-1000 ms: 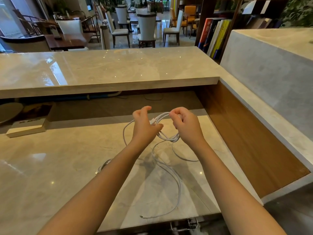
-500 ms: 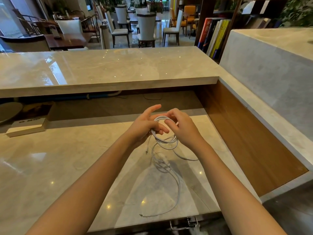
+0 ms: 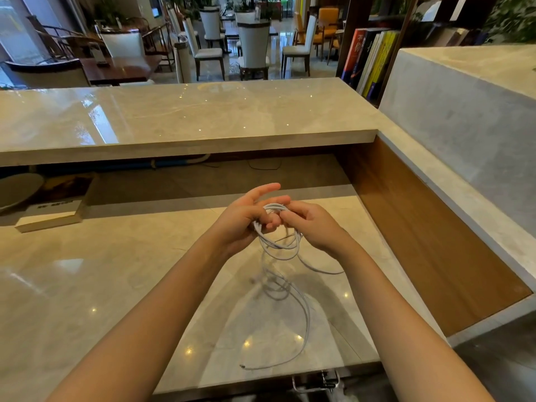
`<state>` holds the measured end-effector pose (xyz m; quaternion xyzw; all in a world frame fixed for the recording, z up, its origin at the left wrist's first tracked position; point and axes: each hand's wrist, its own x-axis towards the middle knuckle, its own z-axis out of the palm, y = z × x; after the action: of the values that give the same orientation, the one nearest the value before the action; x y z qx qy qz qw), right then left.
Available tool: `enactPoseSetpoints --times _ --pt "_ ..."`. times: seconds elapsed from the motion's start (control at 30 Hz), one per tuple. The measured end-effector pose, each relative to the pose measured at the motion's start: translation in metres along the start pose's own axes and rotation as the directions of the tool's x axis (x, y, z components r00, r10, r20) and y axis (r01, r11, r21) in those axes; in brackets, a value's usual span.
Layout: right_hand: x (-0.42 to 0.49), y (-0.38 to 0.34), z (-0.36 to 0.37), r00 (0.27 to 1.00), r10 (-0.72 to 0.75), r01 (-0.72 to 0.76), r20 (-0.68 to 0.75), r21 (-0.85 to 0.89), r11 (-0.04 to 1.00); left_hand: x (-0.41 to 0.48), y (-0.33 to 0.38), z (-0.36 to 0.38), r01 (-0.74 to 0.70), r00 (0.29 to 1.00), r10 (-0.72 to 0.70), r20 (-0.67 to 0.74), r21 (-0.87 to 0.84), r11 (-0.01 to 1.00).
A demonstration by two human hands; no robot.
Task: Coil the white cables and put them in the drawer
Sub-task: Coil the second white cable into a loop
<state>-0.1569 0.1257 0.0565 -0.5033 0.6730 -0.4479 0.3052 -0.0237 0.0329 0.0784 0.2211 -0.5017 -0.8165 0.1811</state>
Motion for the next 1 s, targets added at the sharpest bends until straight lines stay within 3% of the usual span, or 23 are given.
enactPoseSetpoints --times 0.07,0.13,0.33,0.4,0.53,0.77,0.83,0.9,1.0 --pt "0.0 -0.001 0.001 0.995 0.011 -0.009 -0.101 0.025 1.0 0.0 0.001 0.001 0.013 0.996 0.015 -0.09 0.303 0.953" --pt "-0.001 -0.003 -0.001 0.989 0.031 -0.013 -0.143 0.129 0.992 0.0 -0.002 0.0 0.039 0.988 0.04 -0.15 0.488 0.872" --pt "-0.009 -0.005 -0.005 0.992 0.118 -0.1 -0.033 0.334 0.937 0.0 -0.002 -0.004 0.066 0.984 0.05 -0.172 0.605 0.794" --pt "-0.01 -0.007 -0.007 0.988 0.153 -0.135 -0.012 0.4 0.907 0.0 0.0 -0.005 0.09 0.99 -0.012 -0.14 0.565 0.82" --pt "-0.013 -0.008 -0.013 0.987 0.141 -0.161 0.079 0.41 0.898 -0.002 0.001 -0.012 0.179 0.982 -0.189 0.017 0.26 0.949" --pt "-0.014 -0.004 -0.012 0.983 0.122 -0.172 0.136 0.464 0.869 -0.001 -0.004 -0.012 0.301 0.931 -0.268 0.248 -0.106 0.948" --pt "-0.012 -0.005 -0.012 0.985 0.124 -0.158 0.117 0.355 0.921 0.0 -0.008 -0.011 0.298 0.94 -0.263 0.219 -0.148 0.943" --pt "-0.011 -0.006 -0.011 0.994 0.092 -0.098 0.053 0.131 0.986 0.0 -0.01 -0.01 0.286 0.951 -0.259 0.17 -0.153 0.946" --pt "-0.01 -0.009 -0.007 0.994 -0.092 0.071 -0.066 -0.26 0.963 0.001 -0.011 -0.011 0.274 0.957 -0.253 0.142 -0.156 0.949"
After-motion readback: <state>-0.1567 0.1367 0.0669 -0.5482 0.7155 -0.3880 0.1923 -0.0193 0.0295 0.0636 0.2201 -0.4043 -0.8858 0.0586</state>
